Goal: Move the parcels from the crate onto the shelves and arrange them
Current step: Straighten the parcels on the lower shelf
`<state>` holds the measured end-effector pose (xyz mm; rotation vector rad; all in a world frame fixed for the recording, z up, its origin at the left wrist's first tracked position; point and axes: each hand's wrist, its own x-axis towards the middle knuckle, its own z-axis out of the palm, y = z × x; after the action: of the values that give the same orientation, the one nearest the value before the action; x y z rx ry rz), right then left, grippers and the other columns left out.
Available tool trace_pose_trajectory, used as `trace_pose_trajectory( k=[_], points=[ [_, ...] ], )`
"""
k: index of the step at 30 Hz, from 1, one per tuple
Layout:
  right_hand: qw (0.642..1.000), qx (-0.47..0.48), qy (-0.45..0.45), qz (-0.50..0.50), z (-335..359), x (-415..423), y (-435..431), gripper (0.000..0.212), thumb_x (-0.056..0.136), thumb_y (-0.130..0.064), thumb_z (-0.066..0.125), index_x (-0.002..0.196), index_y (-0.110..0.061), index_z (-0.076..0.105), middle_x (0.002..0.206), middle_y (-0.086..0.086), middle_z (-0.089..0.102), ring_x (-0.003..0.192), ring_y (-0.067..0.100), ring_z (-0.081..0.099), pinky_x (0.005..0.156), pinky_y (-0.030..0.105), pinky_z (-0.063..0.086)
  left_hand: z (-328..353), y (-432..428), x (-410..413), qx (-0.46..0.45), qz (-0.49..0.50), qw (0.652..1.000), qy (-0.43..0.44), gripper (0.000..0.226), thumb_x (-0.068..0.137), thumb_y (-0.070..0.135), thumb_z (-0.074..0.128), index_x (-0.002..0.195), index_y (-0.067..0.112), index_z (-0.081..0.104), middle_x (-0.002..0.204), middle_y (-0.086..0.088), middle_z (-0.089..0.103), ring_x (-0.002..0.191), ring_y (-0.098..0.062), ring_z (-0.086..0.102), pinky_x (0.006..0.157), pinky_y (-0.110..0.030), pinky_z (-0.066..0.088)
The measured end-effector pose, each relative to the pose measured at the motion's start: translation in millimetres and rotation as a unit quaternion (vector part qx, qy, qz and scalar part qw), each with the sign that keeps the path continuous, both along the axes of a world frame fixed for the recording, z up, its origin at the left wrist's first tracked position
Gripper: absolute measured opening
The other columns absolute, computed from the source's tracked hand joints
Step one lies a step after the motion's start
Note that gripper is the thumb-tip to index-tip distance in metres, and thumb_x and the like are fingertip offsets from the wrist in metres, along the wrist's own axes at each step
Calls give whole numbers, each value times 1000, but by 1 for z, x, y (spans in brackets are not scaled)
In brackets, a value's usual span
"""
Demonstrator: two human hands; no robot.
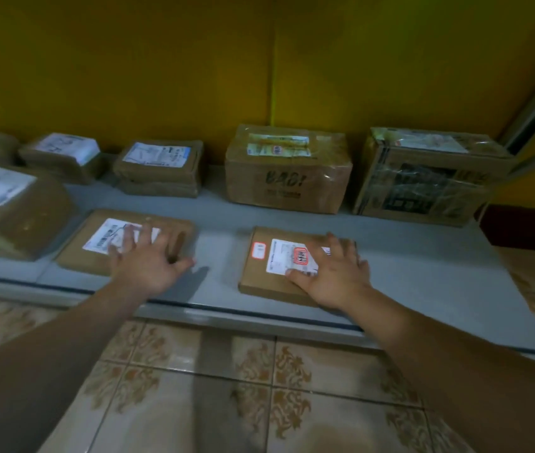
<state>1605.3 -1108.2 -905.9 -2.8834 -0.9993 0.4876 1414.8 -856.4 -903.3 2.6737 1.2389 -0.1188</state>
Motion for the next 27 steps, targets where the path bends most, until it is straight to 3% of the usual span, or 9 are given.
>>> trace_pose_trajectory(
  k=[3, 9, 17, 27],
  points=[
    [1000, -25, 8, 16, 0, -16, 15, 88, 81, -88, 26, 155, -46, 5, 167, -3, -4, 151, 35, -11, 118, 58, 10, -7, 13, -30, -67, 34, 995, 67, 83, 84, 77, 35, 152, 44, 0, 162, 5, -12, 148, -31, -11, 117, -55, 1],
    [998, -25, -5, 51, 0, -30, 36, 89, 82, -88, 25, 156, -43, 5, 167, -3, -4, 152, 33, -8, 117, 60, 12, -13, -5, -18, -8, 26, 994, 102, 76, 92, 70, 13, 152, 32, -13, 161, -8, -15, 146, -39, -11, 117, -56, 2],
    [998, -10, 0, 56, 0, -35, 44, 86, 85, -85, 27, 156, -43, 5, 167, -2, -4, 152, 31, -9, 118, 60, 12, -9, -12, -23, 41, 5, 993, 111, 74, 90, 72, 16, 150, 34, -4, 160, -5, 6, 142, -39, 14, 111, -57, 22],
    [999, -12, -6, 43, 2, -35, 43, 84, 86, -83, 26, 156, -41, 7, 167, -2, -1, 152, 30, -8, 117, 62, 13, -7, -9, -20, 44, 33, 995, 86, 69, 90, 68, 20, 148, 34, 5, 156, -7, 16, 137, -38, 20, 106, -56, 25]
  ],
)
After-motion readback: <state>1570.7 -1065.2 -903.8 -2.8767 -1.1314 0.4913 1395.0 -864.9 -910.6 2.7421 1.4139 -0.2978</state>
